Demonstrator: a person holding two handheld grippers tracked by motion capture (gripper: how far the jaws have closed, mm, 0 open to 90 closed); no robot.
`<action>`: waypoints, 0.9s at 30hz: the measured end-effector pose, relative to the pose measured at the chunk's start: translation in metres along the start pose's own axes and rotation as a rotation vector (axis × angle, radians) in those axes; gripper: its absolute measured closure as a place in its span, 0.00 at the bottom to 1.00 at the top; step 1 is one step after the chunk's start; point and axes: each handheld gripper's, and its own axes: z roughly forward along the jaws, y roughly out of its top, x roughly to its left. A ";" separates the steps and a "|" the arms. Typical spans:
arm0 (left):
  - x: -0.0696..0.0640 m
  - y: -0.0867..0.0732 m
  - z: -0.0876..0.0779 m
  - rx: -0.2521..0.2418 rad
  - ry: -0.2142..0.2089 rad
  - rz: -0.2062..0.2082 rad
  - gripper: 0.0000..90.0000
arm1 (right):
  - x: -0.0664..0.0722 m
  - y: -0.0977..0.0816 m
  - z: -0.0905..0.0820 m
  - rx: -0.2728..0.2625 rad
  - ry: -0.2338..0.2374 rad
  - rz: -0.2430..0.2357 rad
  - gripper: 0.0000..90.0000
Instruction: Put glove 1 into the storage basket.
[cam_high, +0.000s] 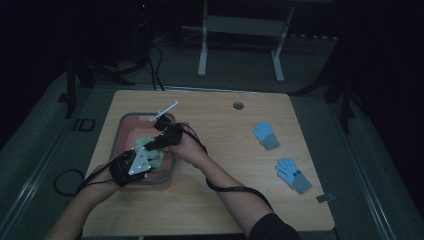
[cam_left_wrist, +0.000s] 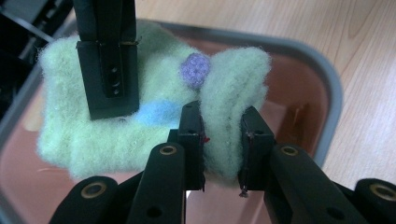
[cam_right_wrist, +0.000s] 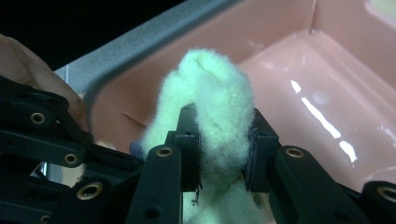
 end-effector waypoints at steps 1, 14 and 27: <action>0.000 0.000 0.003 0.014 -0.006 0.005 0.84 | -0.002 -0.002 0.003 0.008 -0.001 0.005 0.80; 0.017 -0.003 0.033 0.125 -0.114 -0.013 0.83 | -0.019 -0.012 0.015 0.062 -0.059 0.045 0.64; 0.027 0.001 0.026 0.081 -0.095 -0.155 0.42 | -0.014 -0.022 -0.015 -0.016 -0.042 0.025 0.47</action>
